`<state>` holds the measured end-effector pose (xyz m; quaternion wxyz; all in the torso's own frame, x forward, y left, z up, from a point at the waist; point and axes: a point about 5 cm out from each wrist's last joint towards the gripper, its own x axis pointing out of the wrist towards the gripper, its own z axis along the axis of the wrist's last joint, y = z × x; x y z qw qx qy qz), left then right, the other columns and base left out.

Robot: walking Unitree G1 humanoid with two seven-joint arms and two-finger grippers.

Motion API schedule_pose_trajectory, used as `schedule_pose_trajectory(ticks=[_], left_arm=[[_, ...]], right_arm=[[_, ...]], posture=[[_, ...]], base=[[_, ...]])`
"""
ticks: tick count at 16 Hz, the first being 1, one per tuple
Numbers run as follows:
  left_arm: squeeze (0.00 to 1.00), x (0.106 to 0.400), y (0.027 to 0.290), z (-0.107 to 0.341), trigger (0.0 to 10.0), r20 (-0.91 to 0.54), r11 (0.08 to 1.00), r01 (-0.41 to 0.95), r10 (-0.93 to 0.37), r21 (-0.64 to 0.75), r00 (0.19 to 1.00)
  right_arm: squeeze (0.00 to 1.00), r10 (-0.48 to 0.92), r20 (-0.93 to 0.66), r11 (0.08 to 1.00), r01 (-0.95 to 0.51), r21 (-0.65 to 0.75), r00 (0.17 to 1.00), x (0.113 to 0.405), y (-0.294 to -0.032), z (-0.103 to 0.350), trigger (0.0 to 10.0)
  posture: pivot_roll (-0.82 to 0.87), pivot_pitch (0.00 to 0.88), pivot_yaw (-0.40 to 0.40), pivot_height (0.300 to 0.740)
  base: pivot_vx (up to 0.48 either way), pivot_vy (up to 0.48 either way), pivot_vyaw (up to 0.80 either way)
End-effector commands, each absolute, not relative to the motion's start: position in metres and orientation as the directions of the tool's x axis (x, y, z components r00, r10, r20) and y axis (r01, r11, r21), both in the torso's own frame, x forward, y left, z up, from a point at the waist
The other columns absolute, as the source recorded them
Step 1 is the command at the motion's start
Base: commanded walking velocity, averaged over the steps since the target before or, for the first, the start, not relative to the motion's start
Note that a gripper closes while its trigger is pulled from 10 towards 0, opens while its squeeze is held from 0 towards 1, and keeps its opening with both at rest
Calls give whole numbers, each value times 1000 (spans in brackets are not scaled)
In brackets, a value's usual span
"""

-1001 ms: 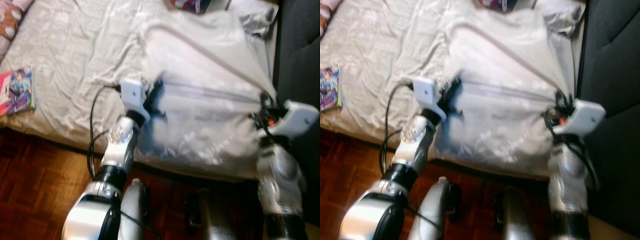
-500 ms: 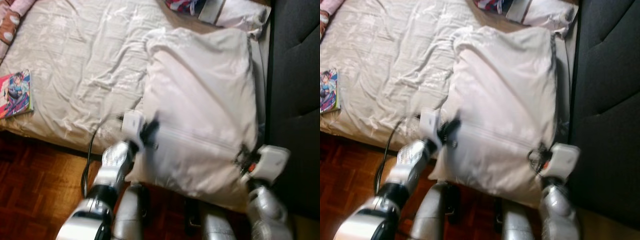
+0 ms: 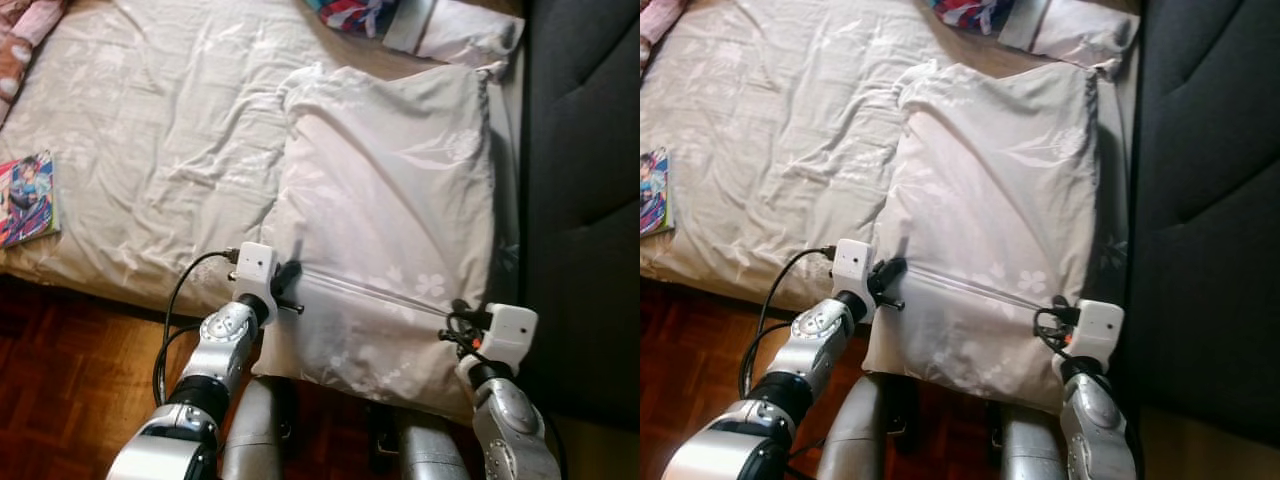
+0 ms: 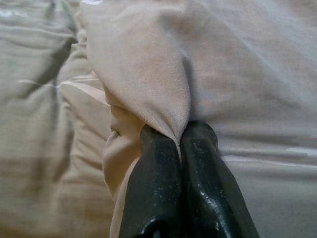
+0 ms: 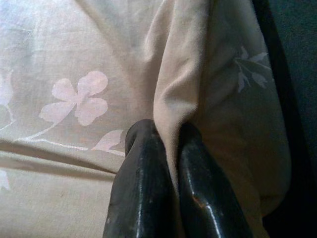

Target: Clean up the room

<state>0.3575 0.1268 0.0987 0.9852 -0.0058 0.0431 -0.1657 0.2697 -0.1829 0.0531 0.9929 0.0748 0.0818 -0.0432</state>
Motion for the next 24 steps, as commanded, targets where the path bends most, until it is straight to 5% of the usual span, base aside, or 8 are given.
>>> schedule_pose_trajectory(ticks=[1, 3, 5, 7, 19, 21, 23, 24], left_arm=[[0, 355, 179, 94, 10000, -103, 994, 105, -105, -13, 989], [0, 357, 177, 96, 10000, -97, 996, 89, -91, -18, 991], [0, 357, 176, 95, 10000, -99, 997, 61, -66, -51, 993], [1000, 357, 176, 95, 10000, -101, 996, 53, -60, -65, 993], [1000, 367, 169, 134, 10000, 103, 976, 95, -75, -195, 992], [1000, 372, 163, 137, 10000, 92, 971, 113, -95, -211, 991], [1000, 378, 154, 139, 10000, 79, 960, 154, -139, -234, 987], [0, 382, 146, 141, 10000, 68, 943, 195, -183, -268, 981]], right_arm=[[0, -182, -348, 969, 228, 95, 920, 242, -212, 16, 431], [0, -184, -362, 972, 223, 69, 914, 250, -214, 16, 10000], [0, -161, -343, 974, 205, 97, 926, 256, -212, 20, 10000], [1000, -137, -318, 978, 180, 110, 938, 262, -209, 26, 10000], [1000, -190, 104, 965, 166, 204, 976, 291, -213, 109, 10000], [0, -155, 68, 973, 141, 182, 985, 305, -209, 107, 10000], [0, -119, 25, 982, 114, 148, 993, 320, -205, 106, 10000], [0, -106, 4, 983, 104, 153, 994, 331, -204, 107, 10000]], posture=[[-78, 430, 72, 661], [-76, 429, 71, 661], [-71, 428, 69, 661], [-73, 428, 65, 661], [-67, 446, 61, 661], [-64, 455, 61, 661], [-63, 459, 60, 661], [-61, 466, 58, 661]], base=[[0, 0, 0], [0, 0, 0], [0, 0, 0], [0, 0, 0], [0, 0, 0], [0, 0, 0], [0, 0, 0], [0, 0, 0]])
